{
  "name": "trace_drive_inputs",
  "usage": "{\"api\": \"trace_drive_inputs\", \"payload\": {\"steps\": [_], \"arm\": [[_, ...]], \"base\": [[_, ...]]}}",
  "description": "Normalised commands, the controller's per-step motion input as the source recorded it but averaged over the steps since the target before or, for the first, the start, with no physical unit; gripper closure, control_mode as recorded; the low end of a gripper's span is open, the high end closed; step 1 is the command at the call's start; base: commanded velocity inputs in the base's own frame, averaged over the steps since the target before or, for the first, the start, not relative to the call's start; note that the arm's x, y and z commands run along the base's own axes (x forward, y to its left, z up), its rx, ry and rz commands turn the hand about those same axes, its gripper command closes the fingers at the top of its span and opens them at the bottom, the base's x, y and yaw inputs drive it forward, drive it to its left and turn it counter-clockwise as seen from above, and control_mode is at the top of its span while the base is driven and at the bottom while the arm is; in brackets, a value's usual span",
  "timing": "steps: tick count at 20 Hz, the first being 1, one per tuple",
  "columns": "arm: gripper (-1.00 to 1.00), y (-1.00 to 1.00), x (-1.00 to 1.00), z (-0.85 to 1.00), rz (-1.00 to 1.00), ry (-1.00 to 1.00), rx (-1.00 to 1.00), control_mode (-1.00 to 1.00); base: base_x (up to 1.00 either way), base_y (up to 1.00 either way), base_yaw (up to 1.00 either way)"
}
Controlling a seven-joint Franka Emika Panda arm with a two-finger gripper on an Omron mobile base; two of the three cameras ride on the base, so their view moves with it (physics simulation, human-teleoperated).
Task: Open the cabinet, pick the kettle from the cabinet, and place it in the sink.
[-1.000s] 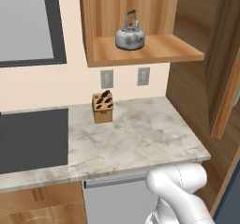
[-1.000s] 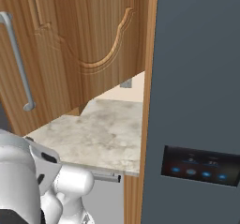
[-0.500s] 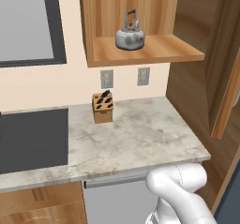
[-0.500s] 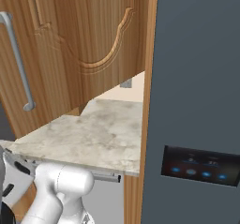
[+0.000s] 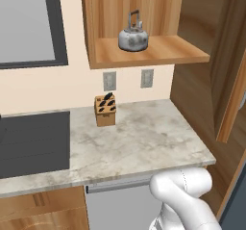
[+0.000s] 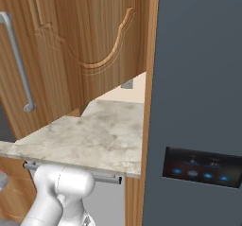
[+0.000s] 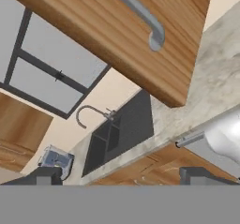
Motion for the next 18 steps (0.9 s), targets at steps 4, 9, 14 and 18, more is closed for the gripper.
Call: {"api": "trace_drive_inputs", "payload": {"steps": [4, 9, 14, 18], "arm": [[-1.00, 0.36, 0.06, -0.10, -0.08, -0.02, 0.04, -1.00], [-1.00, 0.34, 0.23, -0.04, -0.10, 0.00, 0.04, -1.00], [-1.00, 0.30, 0.31, 0.00, -0.09, 0.00, 0.03, -1.00], [-1.00, 0.22, 0.39, -0.02, -0.06, 0.00, 0.05, -1.00]], "base": [[0.00, 0.00, 0.00], [0.00, 0.00, 0.00], [0.00, 0.00, 0.00], [0.00, 0.00, 0.00]]}}
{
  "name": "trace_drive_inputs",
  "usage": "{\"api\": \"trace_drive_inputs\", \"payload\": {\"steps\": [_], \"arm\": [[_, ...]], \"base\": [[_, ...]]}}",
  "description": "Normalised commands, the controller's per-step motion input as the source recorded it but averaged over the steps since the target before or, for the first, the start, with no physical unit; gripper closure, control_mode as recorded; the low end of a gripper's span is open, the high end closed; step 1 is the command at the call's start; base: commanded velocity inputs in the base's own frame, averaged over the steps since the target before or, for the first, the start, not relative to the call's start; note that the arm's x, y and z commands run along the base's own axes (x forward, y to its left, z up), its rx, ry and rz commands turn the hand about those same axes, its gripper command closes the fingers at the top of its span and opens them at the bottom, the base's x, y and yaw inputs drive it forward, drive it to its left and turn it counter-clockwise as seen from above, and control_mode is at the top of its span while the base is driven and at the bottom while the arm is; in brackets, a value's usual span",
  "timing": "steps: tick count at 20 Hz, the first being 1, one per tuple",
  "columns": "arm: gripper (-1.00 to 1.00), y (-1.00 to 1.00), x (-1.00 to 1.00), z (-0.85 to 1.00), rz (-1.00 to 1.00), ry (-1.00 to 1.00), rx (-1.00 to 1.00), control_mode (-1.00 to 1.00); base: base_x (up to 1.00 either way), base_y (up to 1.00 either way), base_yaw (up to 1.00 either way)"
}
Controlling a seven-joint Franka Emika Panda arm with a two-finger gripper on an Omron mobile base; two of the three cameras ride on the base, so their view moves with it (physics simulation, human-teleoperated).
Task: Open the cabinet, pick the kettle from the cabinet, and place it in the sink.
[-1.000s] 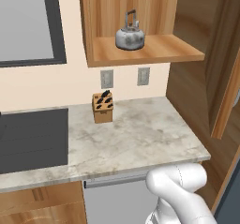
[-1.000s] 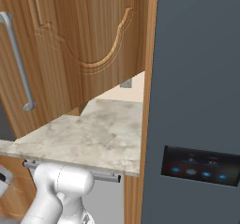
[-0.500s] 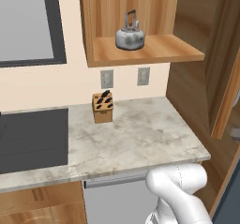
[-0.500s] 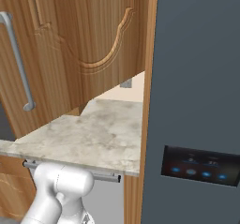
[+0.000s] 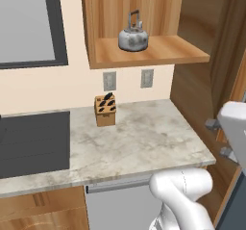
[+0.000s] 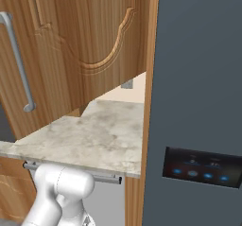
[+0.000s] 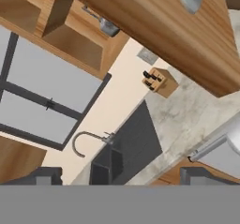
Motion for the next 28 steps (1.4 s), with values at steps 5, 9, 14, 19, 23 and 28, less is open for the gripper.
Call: {"api": "trace_drive_inputs", "payload": {"steps": [5, 9, 14, 19, 23, 28], "arm": [[-1.00, 0.17, 0.39, -0.06, -0.07, 0.00, 0.06, -1.00], [-1.00, 0.18, 0.44, -0.07, -0.10, 0.00, 0.05, -1.00], [-1.00, 0.21, 0.45, -0.06, -0.13, 0.00, 0.03, -1.00], [-1.00, 0.15, 0.35, 0.02, -0.22, -0.04, 0.04, -1.00], [-1.00, 0.11, 0.34, -0.02, -0.27, 0.00, 0.05, -1.00], [-1.00, 0.02, 0.33, -0.05, -0.25, 0.00, 0.11, -1.00]], "base": [[0.00, 0.00, 0.00], [0.00, 0.00, 0.00], [0.00, 0.00, 0.00], [0.00, 0.00, 0.00], [0.00, 0.00, 0.00], [0.00, 0.00, 0.00]]}}
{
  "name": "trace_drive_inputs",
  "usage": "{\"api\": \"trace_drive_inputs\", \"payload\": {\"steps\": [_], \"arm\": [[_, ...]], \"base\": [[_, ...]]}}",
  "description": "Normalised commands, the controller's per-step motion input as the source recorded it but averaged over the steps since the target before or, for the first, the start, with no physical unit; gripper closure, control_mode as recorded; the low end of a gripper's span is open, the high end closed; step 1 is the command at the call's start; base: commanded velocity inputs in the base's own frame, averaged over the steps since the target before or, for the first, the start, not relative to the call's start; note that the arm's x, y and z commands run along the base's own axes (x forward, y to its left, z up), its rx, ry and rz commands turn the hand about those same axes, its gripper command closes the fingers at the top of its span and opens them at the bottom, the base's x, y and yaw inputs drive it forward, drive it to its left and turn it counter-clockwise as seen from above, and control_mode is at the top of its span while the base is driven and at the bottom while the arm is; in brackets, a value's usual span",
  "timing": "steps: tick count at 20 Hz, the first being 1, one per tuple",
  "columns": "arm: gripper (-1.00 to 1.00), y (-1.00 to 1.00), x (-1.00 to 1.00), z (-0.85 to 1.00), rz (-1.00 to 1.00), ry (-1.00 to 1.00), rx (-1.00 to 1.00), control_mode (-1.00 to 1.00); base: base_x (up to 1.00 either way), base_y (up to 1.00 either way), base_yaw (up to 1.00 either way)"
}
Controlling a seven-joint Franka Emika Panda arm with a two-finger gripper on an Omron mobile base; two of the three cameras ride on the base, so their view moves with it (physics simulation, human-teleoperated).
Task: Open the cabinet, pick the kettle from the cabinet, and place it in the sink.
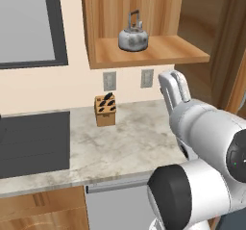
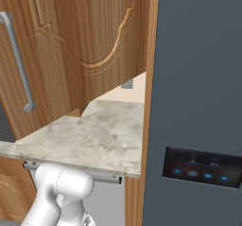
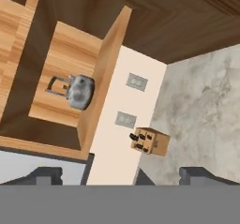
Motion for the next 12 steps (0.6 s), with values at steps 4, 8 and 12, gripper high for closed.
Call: {"api": "trace_drive_inputs", "payload": {"steps": [4, 8, 12], "arm": [[-1.00, 0.03, 0.35, -0.04, -0.15, -0.01, 0.18, -1.00], [-1.00, 0.02, 0.36, -0.02, -0.11, -0.04, 0.22, -1.00], [-1.00, 0.00, 0.30, -0.02, -0.14, 0.00, 0.11, -1.00]], "base": [[0.00, 0.00, 0.00], [0.00, 0.00, 0.00], [0.00, 0.00, 0.00]]}}
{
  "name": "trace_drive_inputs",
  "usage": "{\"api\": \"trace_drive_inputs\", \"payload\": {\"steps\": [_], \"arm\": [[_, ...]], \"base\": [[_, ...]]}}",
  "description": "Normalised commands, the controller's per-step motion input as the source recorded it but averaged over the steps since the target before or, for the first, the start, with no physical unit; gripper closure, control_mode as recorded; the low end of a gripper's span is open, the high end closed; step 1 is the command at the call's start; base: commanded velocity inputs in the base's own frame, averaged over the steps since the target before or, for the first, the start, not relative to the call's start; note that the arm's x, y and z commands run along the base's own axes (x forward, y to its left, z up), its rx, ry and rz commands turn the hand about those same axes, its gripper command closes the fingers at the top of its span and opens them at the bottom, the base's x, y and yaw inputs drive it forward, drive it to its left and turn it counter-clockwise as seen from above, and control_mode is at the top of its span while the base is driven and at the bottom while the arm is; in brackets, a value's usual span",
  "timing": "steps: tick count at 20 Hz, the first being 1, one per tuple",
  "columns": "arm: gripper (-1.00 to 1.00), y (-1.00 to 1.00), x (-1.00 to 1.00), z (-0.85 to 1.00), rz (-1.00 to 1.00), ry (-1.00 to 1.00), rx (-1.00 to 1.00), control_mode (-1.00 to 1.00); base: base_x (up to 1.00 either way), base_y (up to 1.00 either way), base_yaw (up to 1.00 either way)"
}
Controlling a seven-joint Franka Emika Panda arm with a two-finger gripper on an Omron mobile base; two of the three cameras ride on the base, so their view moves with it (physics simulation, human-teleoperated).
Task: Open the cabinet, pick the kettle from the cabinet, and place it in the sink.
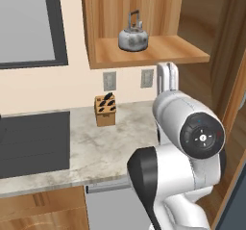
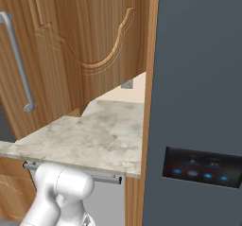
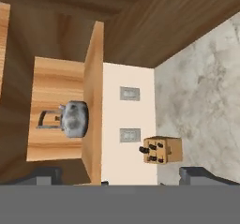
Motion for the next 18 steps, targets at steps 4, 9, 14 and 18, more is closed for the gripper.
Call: {"api": "trace_drive_inputs", "payload": {"steps": [4, 9, 14, 18], "arm": [[-1.00, -0.02, 0.21, -0.06, -0.20, 0.00, 0.03, -1.00], [-1.00, -0.05, 0.22, -0.03, -0.22, 0.00, 0.01, -1.00], [-1.00, -0.15, 0.18, -0.01, -0.21, 0.00, 0.00, -1.00], [-1.00, -0.19, 0.14, -0.01, -0.19, 0.00, 0.00, -1.00]], "base": [[0.00, 0.00, 0.00], [0.00, 0.00, 0.00], [0.00, 0.00, 0.00], [0.00, 0.00, 0.00]]}}
